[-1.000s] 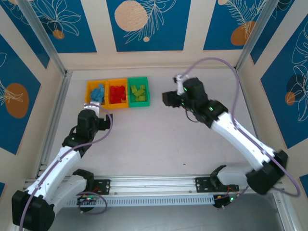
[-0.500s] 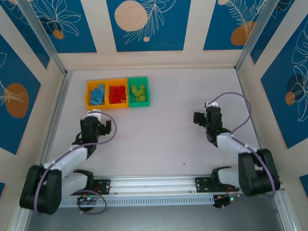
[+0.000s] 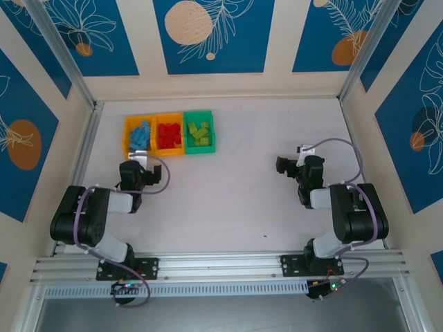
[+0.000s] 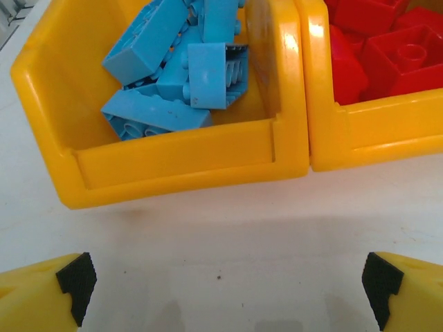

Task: Sort the legos into containers by color

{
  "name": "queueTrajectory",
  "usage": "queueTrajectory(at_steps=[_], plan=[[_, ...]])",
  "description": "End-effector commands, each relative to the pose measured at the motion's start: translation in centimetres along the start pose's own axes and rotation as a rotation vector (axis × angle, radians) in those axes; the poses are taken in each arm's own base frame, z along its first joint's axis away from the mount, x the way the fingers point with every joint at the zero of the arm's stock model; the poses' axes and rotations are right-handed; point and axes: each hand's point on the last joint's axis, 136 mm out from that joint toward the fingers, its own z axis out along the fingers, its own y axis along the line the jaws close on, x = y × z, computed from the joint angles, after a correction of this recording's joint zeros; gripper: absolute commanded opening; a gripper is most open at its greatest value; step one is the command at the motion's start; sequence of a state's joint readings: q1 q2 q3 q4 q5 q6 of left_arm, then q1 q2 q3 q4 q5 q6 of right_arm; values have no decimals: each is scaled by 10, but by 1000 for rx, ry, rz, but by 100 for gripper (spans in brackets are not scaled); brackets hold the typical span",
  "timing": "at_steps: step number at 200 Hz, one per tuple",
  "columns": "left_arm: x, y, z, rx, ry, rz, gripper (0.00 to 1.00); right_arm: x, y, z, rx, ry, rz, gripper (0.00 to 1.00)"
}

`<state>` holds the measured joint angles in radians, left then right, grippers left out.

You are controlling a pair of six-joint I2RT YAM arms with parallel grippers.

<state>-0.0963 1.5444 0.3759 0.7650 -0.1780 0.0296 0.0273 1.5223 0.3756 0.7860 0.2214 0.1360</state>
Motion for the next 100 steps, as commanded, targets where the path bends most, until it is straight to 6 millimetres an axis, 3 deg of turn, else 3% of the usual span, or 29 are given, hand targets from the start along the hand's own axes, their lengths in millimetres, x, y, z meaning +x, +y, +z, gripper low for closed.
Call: queueTrajectory(at_steps=[1, 100], plan=[[-31, 0, -1, 25, -119, -21, 100, -24, 4, 2, -28, -76, -17, 100], [-32, -5, -1, 53, -111, -11, 100, -24, 4, 1, -41, -74, -11, 100]])
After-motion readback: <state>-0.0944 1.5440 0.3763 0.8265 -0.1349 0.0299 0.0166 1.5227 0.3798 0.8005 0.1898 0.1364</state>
